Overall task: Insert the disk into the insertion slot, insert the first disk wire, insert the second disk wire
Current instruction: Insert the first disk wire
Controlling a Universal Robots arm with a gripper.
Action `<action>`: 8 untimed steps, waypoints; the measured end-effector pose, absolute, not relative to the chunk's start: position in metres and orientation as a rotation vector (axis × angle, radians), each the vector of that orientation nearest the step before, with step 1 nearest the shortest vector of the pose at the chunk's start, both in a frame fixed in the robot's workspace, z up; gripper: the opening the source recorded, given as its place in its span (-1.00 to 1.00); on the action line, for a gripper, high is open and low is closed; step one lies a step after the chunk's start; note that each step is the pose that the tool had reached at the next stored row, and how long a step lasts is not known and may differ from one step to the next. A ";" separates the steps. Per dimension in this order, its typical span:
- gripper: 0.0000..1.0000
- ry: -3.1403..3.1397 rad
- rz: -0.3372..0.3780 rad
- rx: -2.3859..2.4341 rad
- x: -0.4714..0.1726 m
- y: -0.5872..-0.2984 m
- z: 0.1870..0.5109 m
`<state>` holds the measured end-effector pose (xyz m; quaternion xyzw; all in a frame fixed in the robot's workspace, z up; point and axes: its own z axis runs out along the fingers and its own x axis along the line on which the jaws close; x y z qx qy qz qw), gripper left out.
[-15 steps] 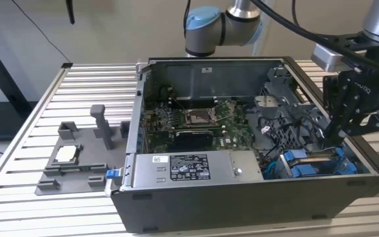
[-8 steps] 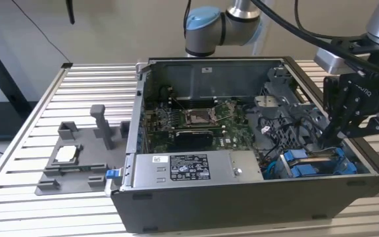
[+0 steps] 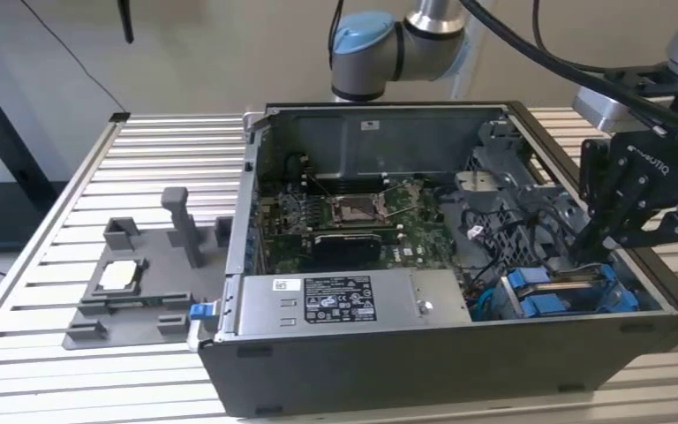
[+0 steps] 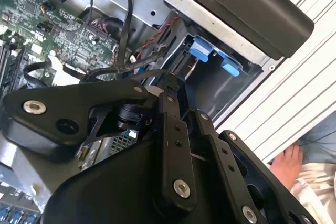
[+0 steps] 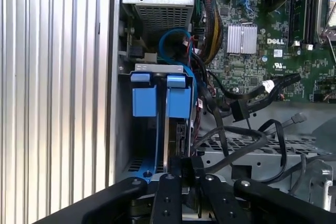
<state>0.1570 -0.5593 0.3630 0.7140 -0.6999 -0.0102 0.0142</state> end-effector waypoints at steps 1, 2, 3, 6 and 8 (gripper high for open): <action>-0.62 -2.179 -0.036 2.222 0.158 -0.559 0.362; -0.62 -2.179 -0.036 2.222 0.158 -0.559 0.362; -0.62 -2.179 -0.037 2.222 0.159 -0.559 0.362; -0.62 -2.179 -0.037 2.222 0.159 -0.559 0.362; -0.62 -2.179 -0.042 2.222 0.159 -0.559 0.362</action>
